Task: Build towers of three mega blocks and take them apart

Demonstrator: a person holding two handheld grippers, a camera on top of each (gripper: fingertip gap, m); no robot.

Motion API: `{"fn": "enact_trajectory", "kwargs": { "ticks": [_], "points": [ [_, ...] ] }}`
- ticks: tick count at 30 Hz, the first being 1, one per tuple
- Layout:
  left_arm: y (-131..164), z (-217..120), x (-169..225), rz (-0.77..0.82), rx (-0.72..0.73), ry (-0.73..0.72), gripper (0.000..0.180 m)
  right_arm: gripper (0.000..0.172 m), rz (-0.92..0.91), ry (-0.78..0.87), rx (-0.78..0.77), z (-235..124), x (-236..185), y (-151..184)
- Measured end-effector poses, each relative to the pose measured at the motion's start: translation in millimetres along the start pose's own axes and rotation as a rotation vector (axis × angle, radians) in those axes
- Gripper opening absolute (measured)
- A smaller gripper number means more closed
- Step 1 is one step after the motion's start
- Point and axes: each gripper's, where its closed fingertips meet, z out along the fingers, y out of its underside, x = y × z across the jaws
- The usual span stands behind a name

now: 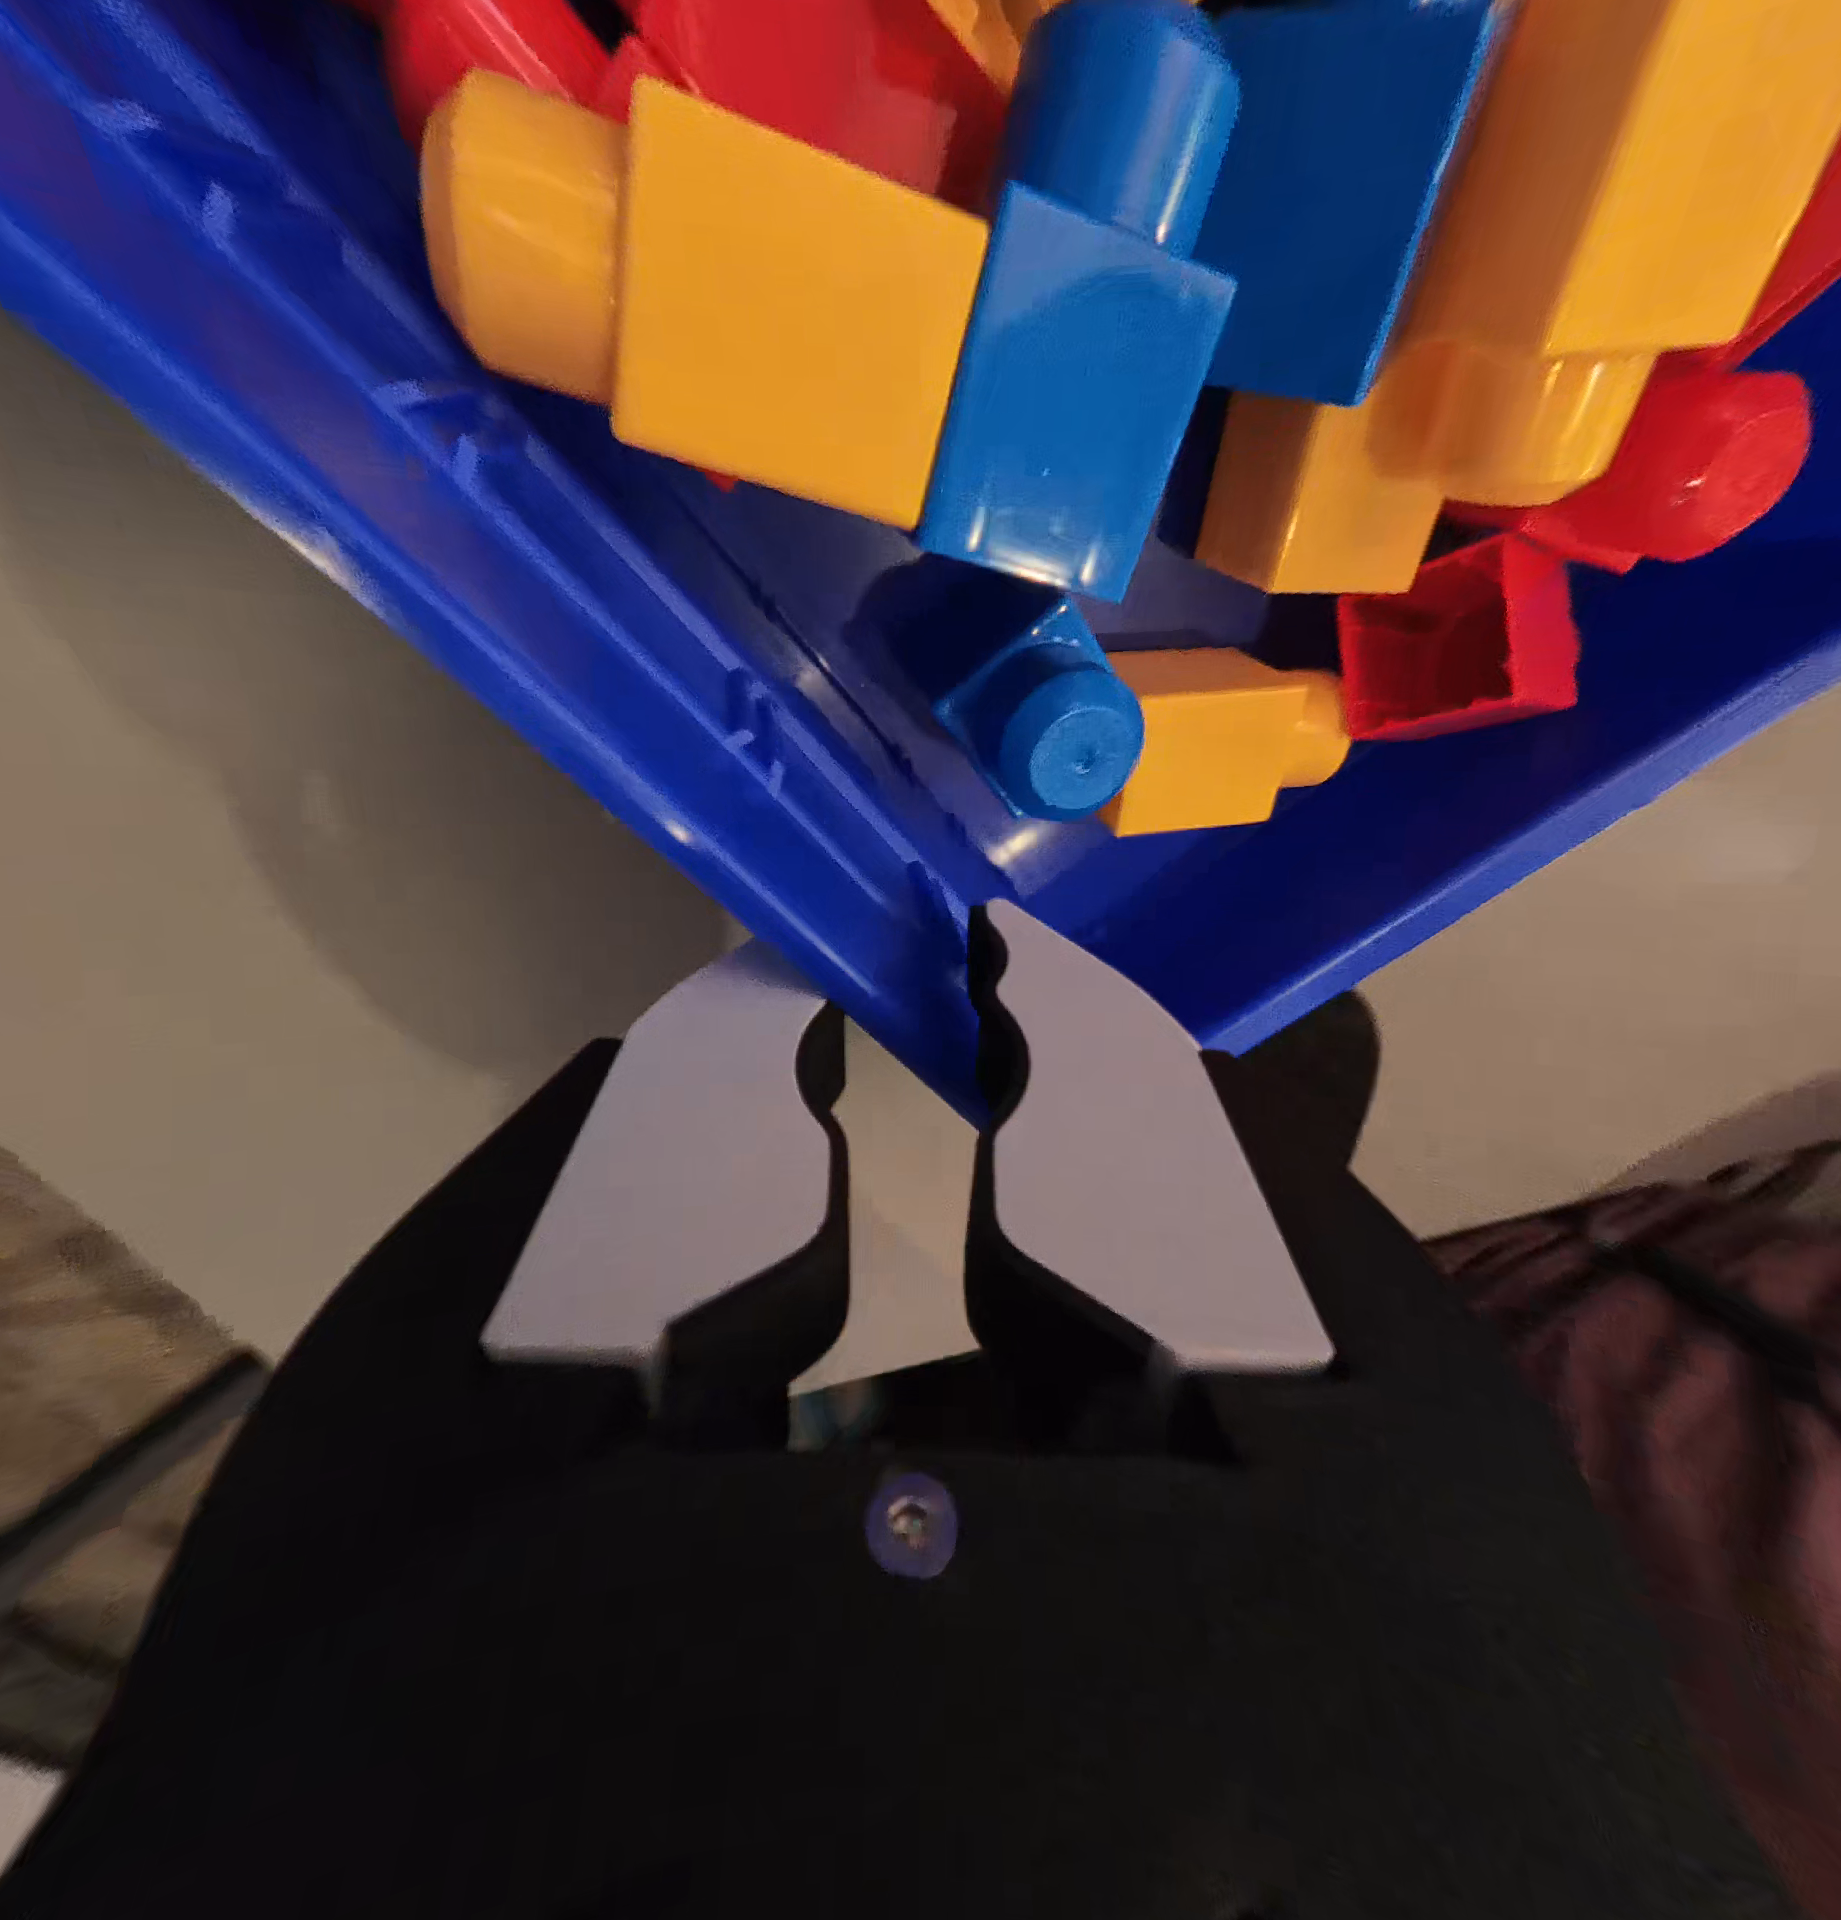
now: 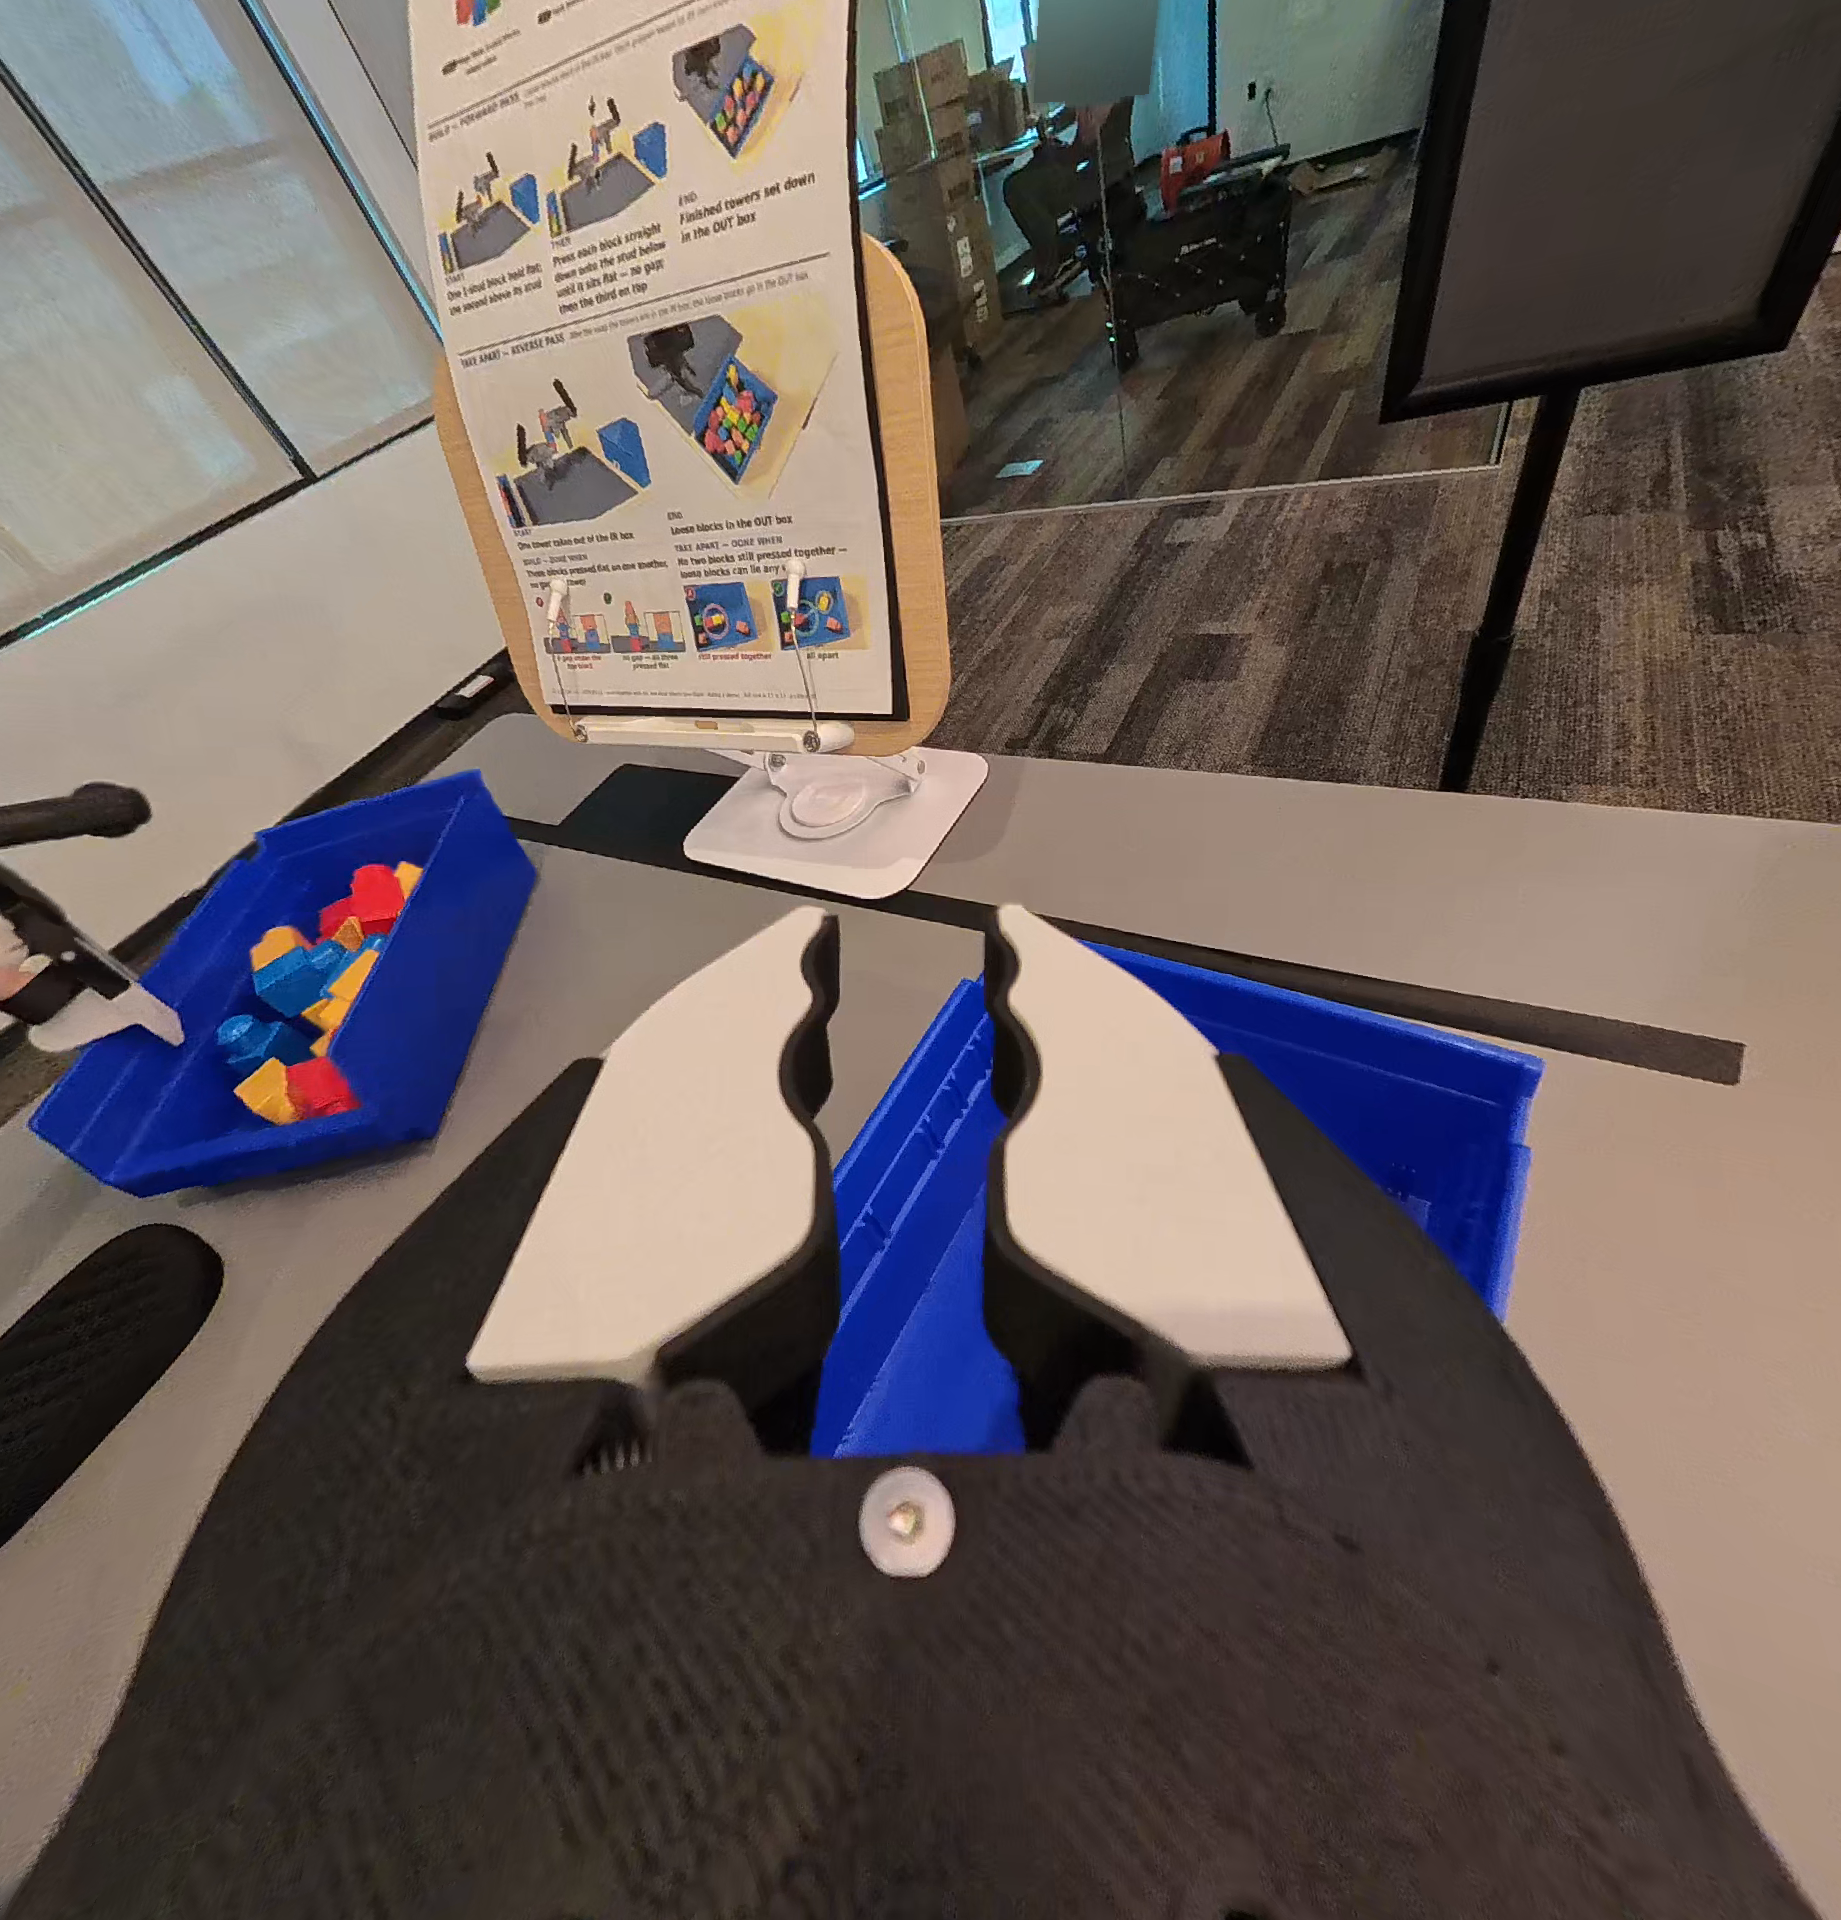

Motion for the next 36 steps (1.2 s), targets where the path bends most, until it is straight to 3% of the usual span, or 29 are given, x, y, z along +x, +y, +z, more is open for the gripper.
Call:
{"fn": "enact_trajectory", "kwargs": {
  "ticks": [9, 17, 25, 27, 30, 32, 36],
  "points": [
    [-30, -4, -9, 0.397, -0.132, -0.124, 0.024, 0.028, -0.016, 0.029, -0.040, 6, 3, 6],
    [-37, -9, -34, 0.538, -0.137, -0.115, 0.023, 0.031, -0.050, 0.074, -0.099, 19, 6, 15],
    [-41, -13, -45, 0.571, -0.100, -0.097, 0.022, 0.040, -0.127, 0.152, -0.188, 38, 4, 28],
    [-49, -19, -46, 0.605, 0.017, -0.131, 0.029, 0.049, -0.150, 0.177, -0.194, 42, 4, 28],
    [-63, -51, -40, 0.599, 0.312, -0.090, 0.026, 0.061, -0.175, 0.240, -0.155, 41, 8, 20],
    [-68, -88, -34, 0.582, 0.570, -0.049, 0.044, 0.064, -0.213, 0.261, -0.077, 37, 6, 6],
    [-31, -155, 19, 0.599, 1.011, 0.277, 0.049, 0.065, -0.317, 0.211, 0.124, 22, -13, -24]
  ]
}}
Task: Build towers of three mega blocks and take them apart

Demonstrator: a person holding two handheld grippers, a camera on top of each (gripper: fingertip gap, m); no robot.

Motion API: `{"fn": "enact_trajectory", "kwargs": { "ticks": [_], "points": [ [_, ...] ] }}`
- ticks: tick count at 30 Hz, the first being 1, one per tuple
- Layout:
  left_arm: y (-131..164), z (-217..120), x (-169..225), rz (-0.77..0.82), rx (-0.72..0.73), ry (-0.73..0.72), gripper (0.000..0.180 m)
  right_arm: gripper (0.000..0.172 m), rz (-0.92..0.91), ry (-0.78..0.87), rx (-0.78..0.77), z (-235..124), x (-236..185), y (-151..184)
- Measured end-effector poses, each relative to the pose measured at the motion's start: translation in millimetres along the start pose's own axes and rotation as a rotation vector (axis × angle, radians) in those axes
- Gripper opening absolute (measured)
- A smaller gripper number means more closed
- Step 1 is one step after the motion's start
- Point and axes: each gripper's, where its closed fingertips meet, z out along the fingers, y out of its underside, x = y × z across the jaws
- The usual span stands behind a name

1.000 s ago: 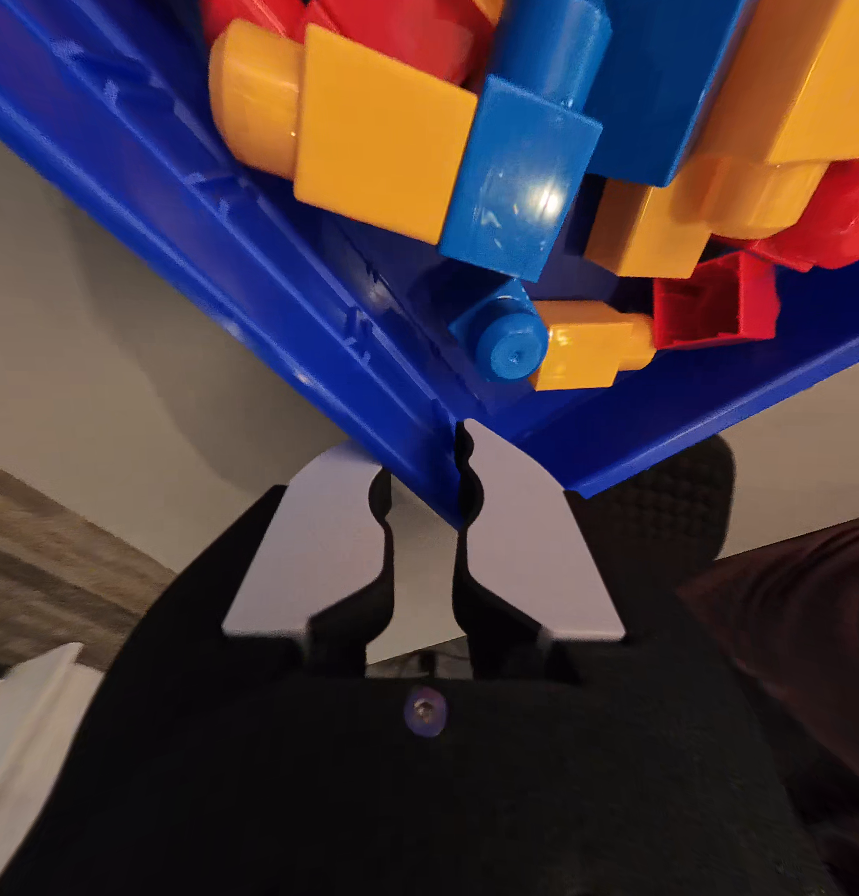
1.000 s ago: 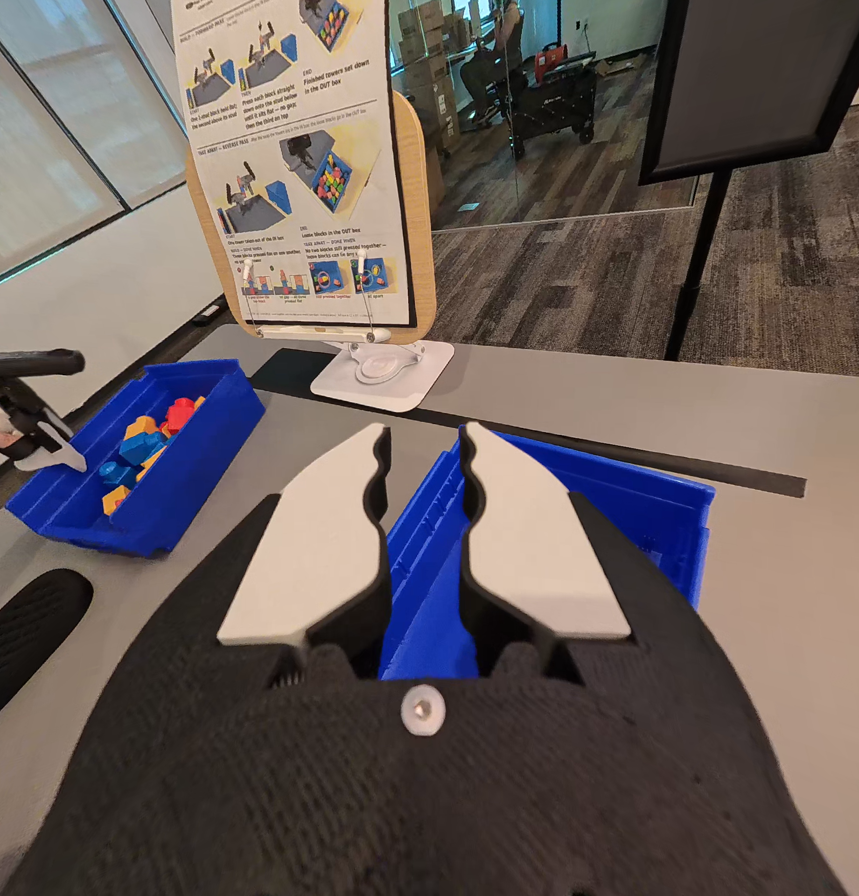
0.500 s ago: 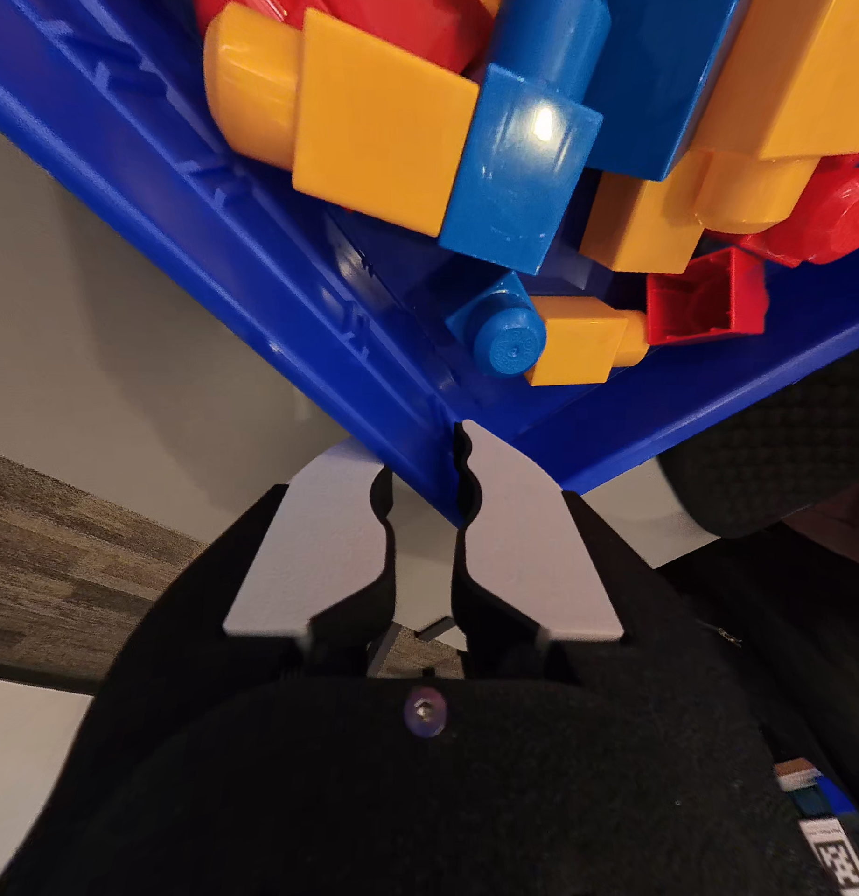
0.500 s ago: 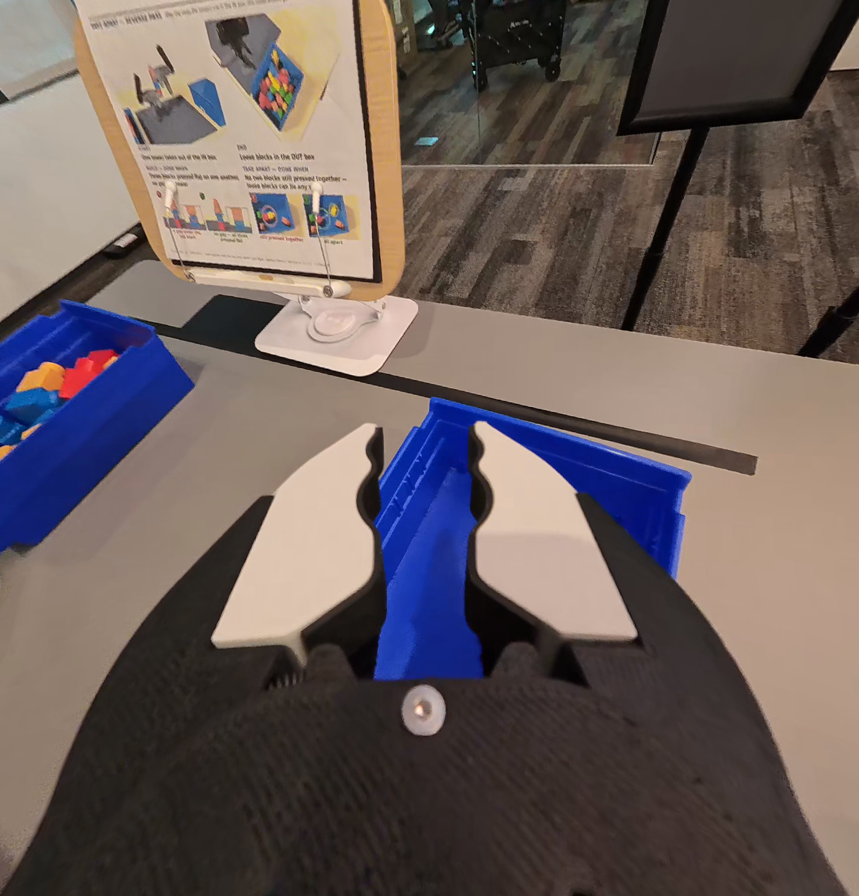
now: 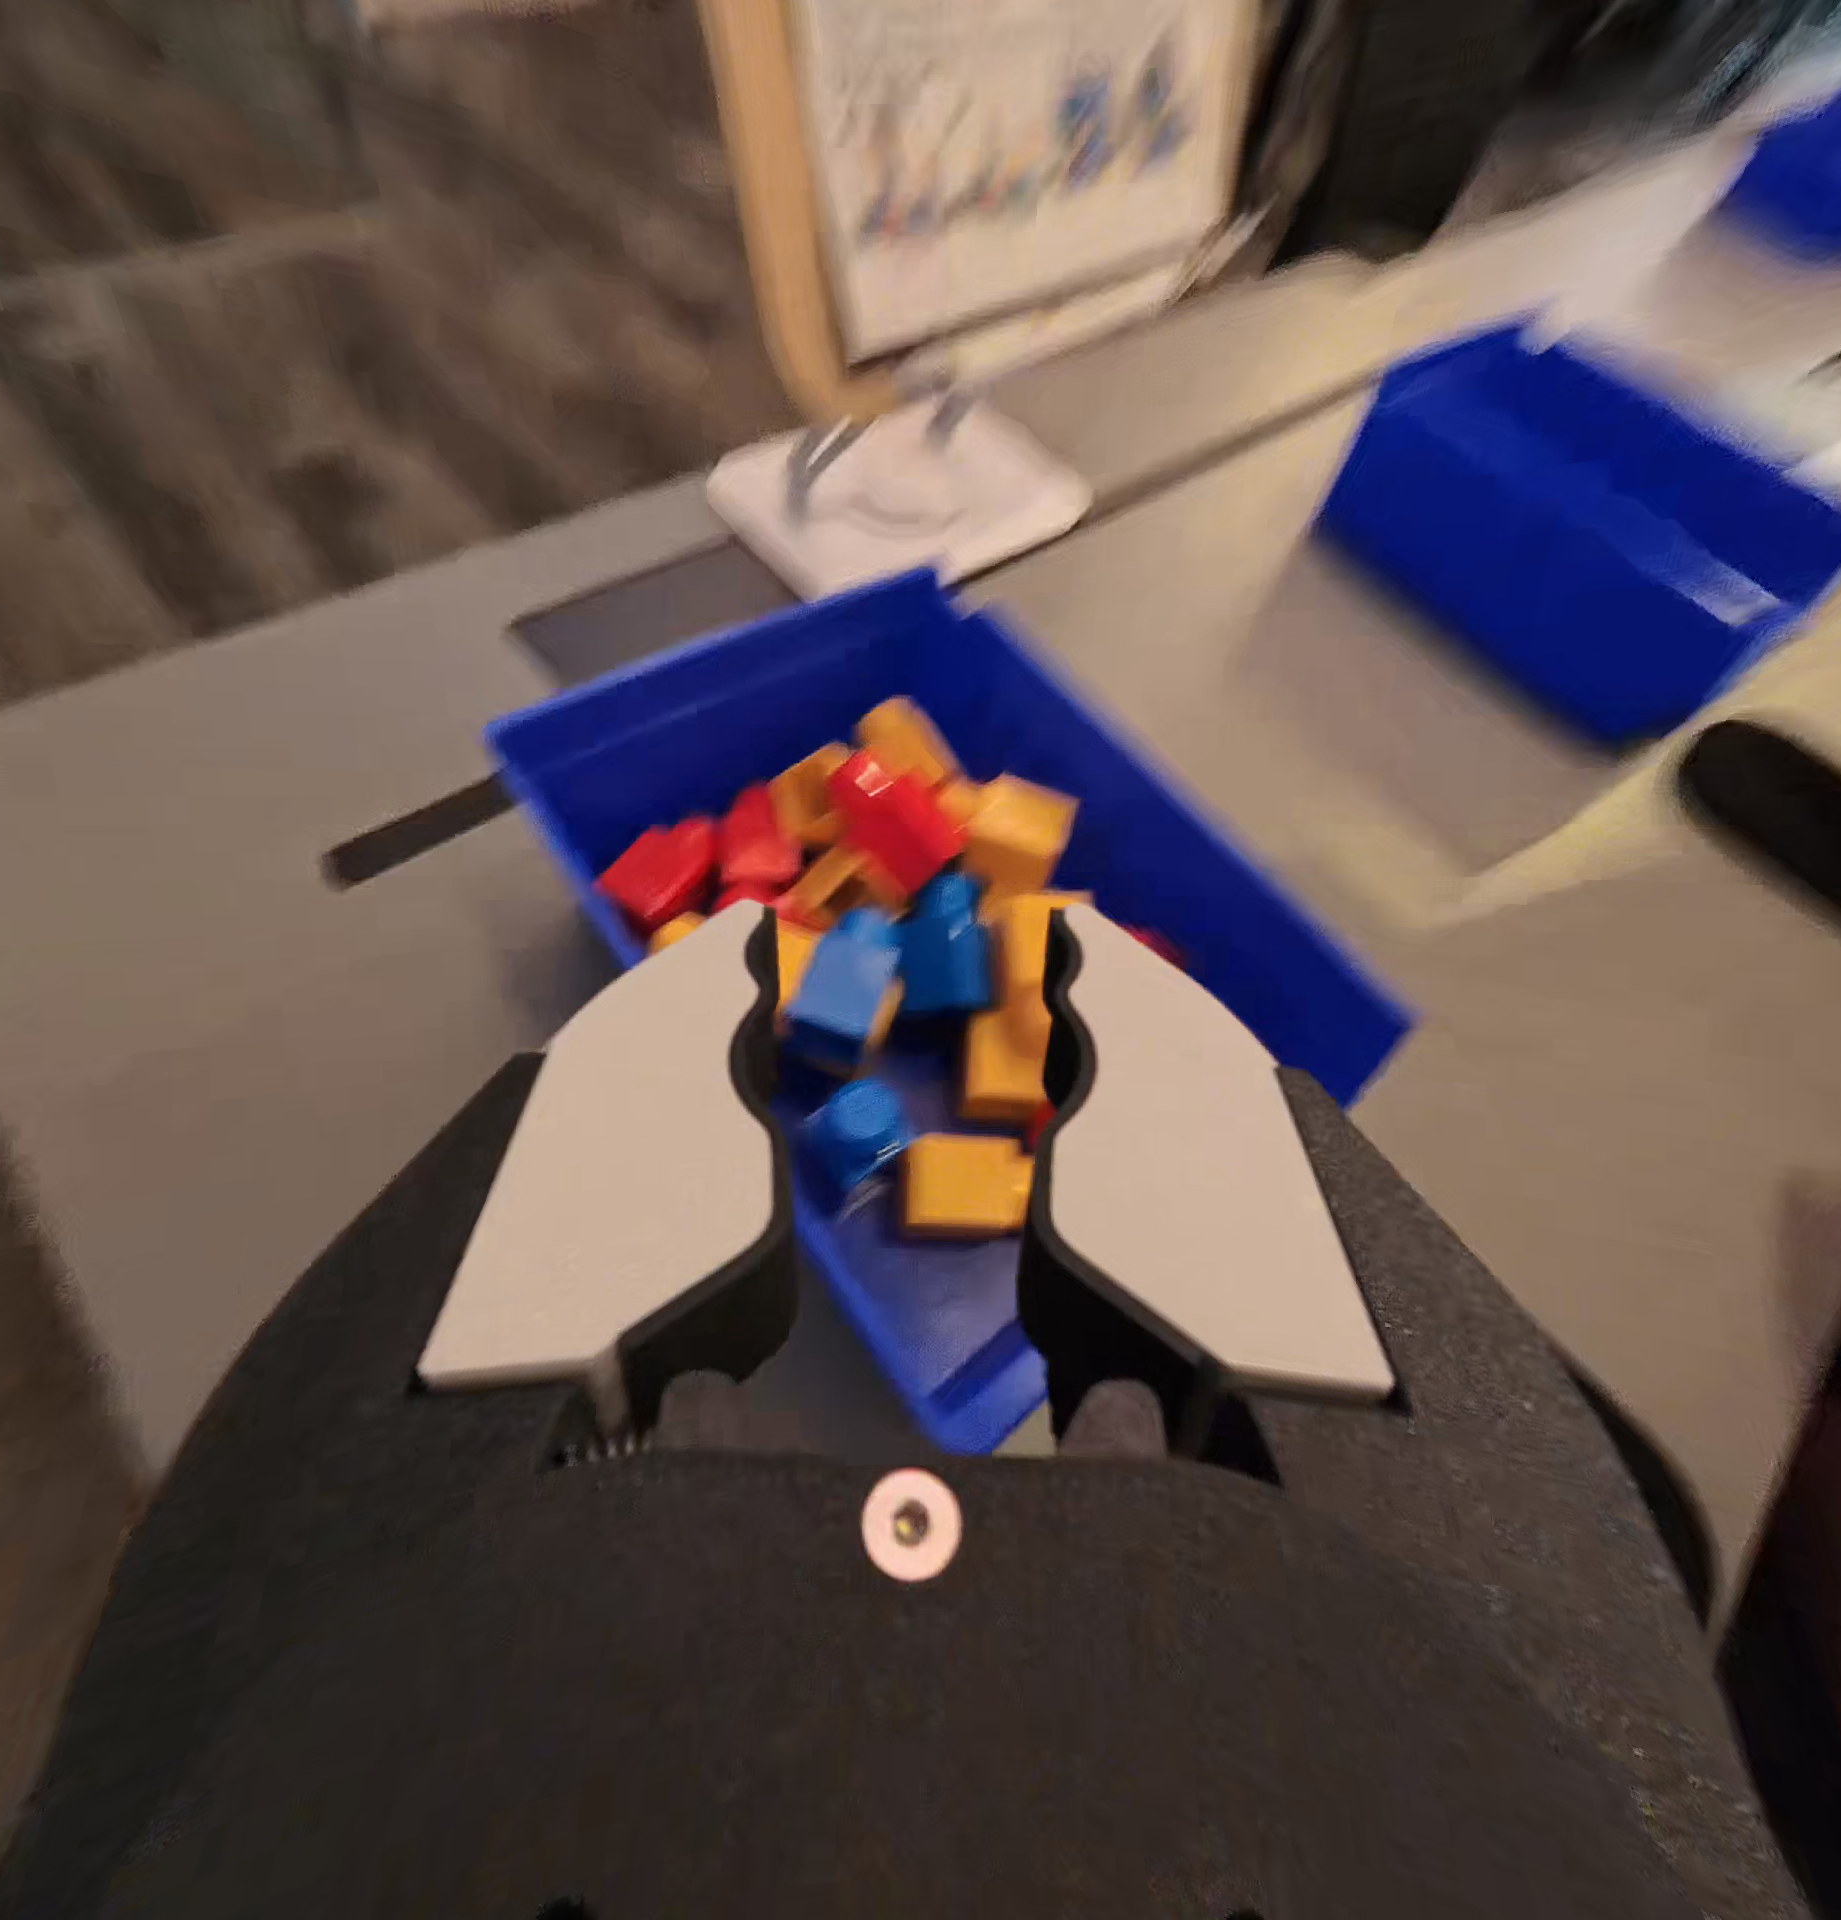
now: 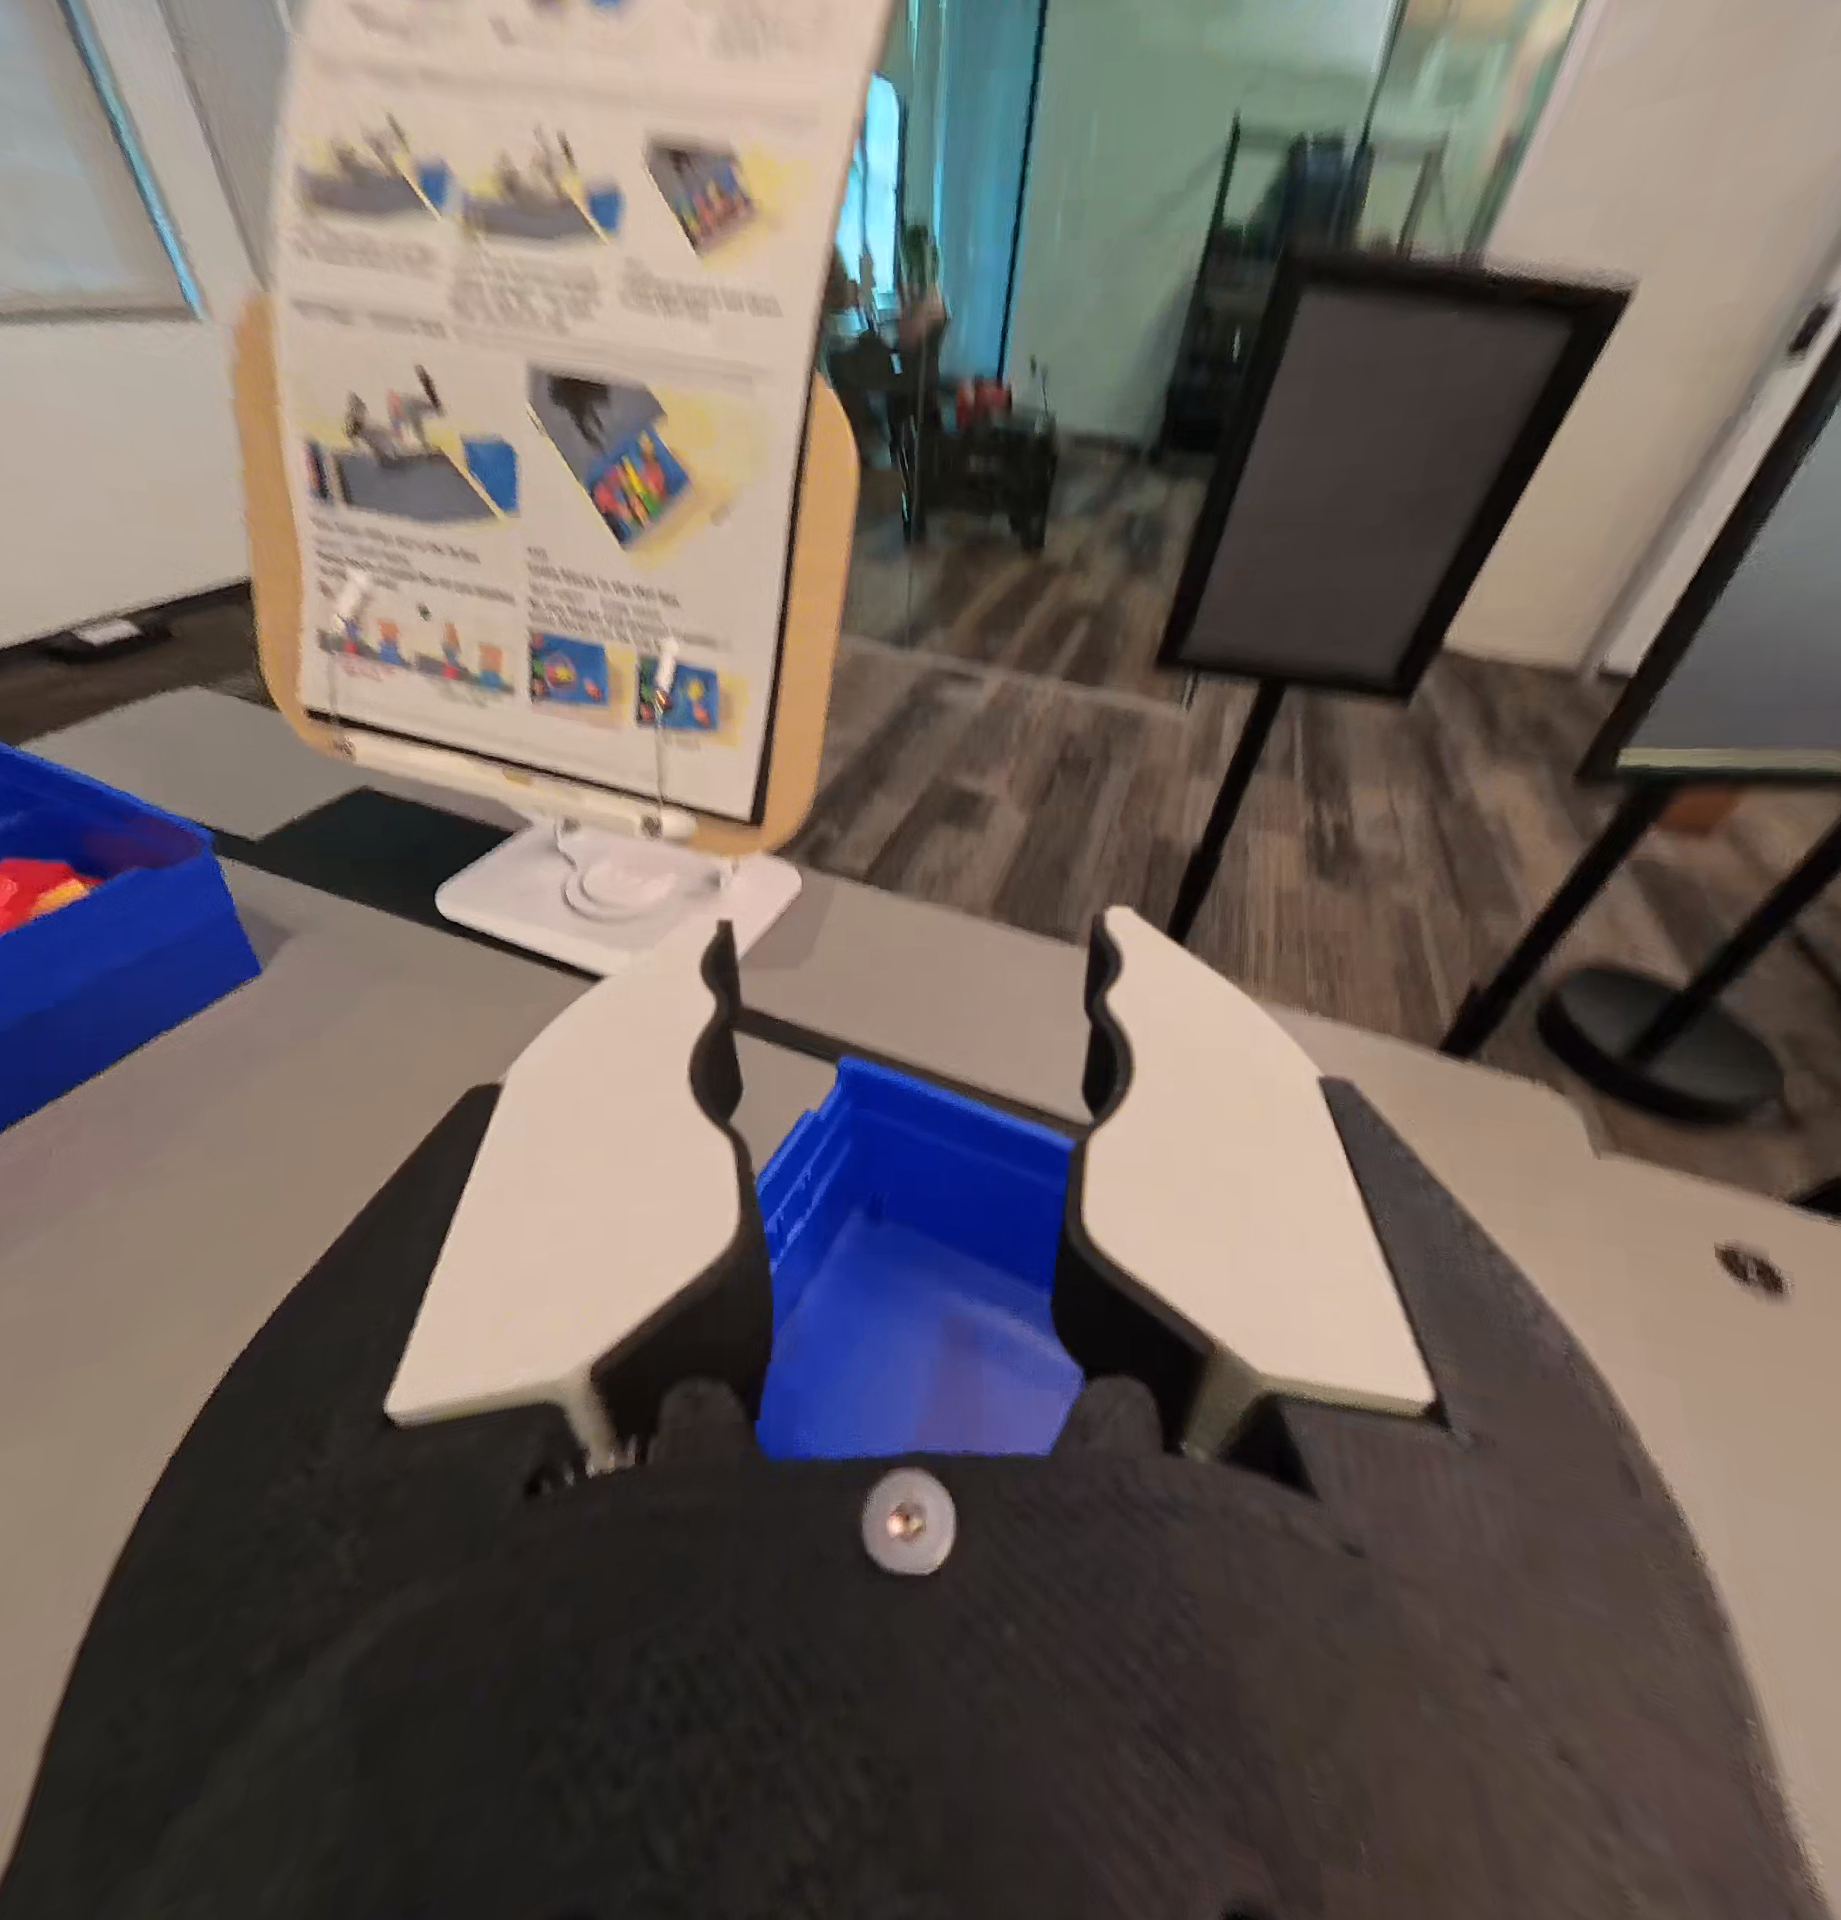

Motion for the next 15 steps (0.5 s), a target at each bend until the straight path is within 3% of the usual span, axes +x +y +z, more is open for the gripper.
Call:
{"fn": "enact_trajectory", "kwargs": {
  "ticks": [2, 3, 6, 8, 11, 15],
  "points": [
    [-1, -6, 27, -0.044, 0.118, 0.027, 0.050, 0.065, -0.014, -0.016, 0.090, -5, -5, -12],
    [7, -2, 37, -0.061, 0.108, 0.024, 0.048, 0.066, -0.015, -0.026, 0.115, -6, -8, -16],
    [41, 26, 72, -0.041, -0.006, 0.023, 0.043, 0.068, -0.017, -0.062, 0.122, -2, -18, -16],
    [65, 49, 82, 0.036, -0.133, -0.058, 0.042, 0.068, -0.028, -0.078, 0.108, 2, -25, -13],
    [87, 79, 77, 0.150, -0.275, -0.220, 0.032, 0.068, -0.065, -0.101, 0.076, 7, -36, -9],
    [102, 114, 74, 0.187, -0.383, -0.238, 0.028, 0.068, -0.112, -0.094, 0.057, 10, -42, -7]
  ]
}}
